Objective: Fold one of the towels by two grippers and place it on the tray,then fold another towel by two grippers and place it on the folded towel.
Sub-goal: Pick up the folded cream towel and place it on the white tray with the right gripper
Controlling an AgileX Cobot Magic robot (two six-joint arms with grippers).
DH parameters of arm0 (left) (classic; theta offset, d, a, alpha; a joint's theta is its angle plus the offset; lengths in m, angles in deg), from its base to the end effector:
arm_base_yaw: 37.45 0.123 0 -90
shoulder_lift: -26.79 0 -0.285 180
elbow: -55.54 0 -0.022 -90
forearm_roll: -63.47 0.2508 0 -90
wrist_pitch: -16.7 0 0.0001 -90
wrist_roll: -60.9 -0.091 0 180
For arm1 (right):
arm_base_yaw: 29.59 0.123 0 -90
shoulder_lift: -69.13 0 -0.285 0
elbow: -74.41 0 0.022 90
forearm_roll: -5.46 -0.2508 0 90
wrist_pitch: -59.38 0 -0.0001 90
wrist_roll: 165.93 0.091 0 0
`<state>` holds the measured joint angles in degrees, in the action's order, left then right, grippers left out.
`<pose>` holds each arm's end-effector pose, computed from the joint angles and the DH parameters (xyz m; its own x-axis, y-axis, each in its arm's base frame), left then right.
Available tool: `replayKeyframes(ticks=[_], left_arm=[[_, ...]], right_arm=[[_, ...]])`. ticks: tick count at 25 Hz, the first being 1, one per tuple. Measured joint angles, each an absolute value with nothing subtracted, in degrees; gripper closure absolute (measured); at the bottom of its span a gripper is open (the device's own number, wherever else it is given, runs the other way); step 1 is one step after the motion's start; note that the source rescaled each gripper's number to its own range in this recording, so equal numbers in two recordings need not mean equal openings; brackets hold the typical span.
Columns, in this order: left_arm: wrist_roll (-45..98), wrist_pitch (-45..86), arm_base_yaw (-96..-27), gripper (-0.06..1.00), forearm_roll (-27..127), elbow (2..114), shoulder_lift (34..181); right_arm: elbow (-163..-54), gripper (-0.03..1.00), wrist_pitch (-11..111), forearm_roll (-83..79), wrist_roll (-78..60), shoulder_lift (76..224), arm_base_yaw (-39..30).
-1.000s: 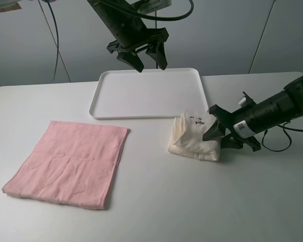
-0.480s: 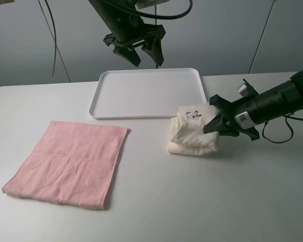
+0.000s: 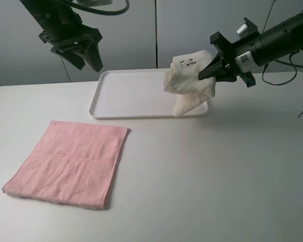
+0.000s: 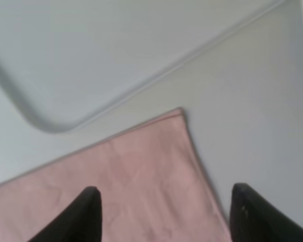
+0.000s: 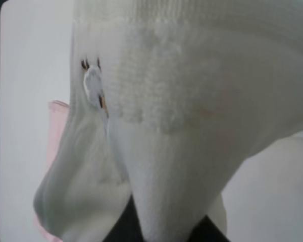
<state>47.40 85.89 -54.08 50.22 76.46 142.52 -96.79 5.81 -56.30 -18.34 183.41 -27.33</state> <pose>0.3783 -0.1334 0.2954 -0.8568 0.4104 -0.3122 0.4732 0.8663 -0.1599 0.3628 0.0789 0.2058 -0.9630 0.1502 -0.2237 -0.0644 0.6779 0.7324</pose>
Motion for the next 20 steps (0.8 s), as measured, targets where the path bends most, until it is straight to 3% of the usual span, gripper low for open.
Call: replayKeyframes(ticks=[6, 14, 20], left_arm=[[44.82, 81.79, -44.86, 0.17, 47.79, 64.24, 132.59], [44.21, 81.20, -44.46, 0.17, 47.08, 58.54, 131.90], [44.21, 80.05, -44.46, 0.17, 47.08, 58.41, 131.90]], right_arm=[[-112.34, 0.89, 0.19, -57.07, -12.89, 192.01, -22.37], [-136.14, 0.89, -3.50, -62.44, -6.23, 206.57, -17.20], [-141.86, 0.89, -3.34, -70.52, -7.79, 216.51, -17.19]])
